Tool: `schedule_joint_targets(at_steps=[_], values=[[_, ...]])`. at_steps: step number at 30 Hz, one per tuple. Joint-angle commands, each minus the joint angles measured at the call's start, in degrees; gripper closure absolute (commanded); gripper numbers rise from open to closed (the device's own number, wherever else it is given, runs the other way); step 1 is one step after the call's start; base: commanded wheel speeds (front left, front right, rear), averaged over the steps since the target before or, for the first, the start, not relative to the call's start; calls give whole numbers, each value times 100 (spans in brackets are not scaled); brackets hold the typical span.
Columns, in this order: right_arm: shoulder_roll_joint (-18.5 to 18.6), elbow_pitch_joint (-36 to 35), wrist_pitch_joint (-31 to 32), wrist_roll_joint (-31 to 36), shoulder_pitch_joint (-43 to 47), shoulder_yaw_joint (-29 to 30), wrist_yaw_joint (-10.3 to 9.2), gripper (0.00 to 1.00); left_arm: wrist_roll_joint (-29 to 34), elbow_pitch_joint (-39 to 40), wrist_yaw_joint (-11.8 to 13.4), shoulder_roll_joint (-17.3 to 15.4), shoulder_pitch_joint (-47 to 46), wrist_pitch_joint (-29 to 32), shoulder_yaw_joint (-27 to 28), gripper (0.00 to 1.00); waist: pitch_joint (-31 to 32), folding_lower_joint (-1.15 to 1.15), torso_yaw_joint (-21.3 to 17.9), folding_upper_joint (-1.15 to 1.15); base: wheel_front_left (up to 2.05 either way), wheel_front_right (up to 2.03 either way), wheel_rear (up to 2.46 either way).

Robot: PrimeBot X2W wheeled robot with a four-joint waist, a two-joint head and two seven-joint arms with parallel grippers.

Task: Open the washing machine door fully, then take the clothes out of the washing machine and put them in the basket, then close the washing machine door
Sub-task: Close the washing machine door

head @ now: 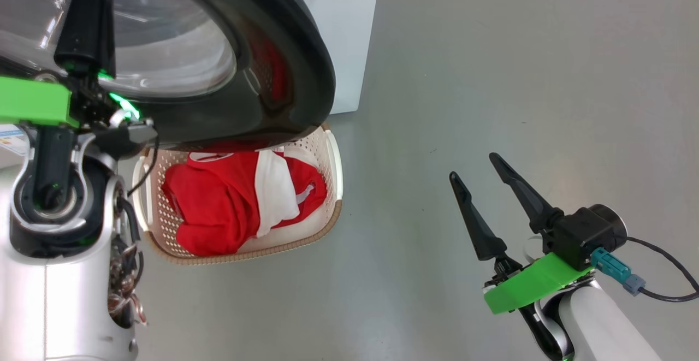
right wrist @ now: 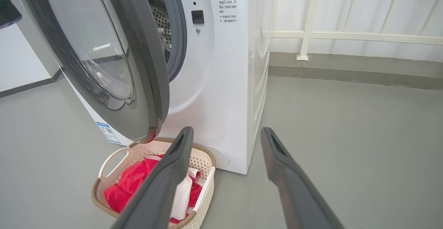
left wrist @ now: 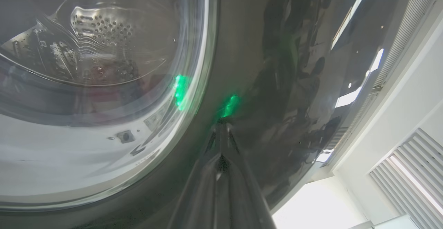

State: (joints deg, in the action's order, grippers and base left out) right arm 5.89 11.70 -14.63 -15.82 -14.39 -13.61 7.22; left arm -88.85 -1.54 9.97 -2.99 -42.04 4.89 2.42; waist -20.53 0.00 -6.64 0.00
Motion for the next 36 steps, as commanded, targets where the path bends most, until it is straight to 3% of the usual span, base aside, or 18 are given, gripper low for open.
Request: schedule_joint_targets(at_steps=[1,11,13,14,15,24,32,36], values=[[-7,-113,-37,81,-60,-123,26,0,55,127,-94,-188,-159,7,146,100,6,0,-3,0,0,0,0],[-33,-5,-37,73,-2,-111,26,0,-52,59,-253,-209,152,226,100,97,239,0,25,0,0,0,0],[-38,14,-37,69,41,-81,26,0,-81,194,-315,-210,370,298,75,56,323,0,67,0,0,0,0],[-39,20,-37,64,65,-66,26,0,-79,279,-361,-217,492,322,63,20,367,0,91,0,0,0,0],[-39,30,-37,59,86,-53,26,0,-57,362,-407,-233,628,345,42,0,413,0,115,0,0,0,0],[-62,58,-37,-77,255,124,26,0,649,659,-860,-388,1776,-95,3,0,923,0,347,0,0,0,0],[-40,56,-37,-62,413,277,26,0,2853,523,-1274,-939,2443,-1328,-317,0,1296,0,452,0,0,0,0],[-35,15,-37,-23,521,385,26,0,4010,402,-1194,-1224,2784,-1721,-603,0,1414,0,471,0,0,0,0]])
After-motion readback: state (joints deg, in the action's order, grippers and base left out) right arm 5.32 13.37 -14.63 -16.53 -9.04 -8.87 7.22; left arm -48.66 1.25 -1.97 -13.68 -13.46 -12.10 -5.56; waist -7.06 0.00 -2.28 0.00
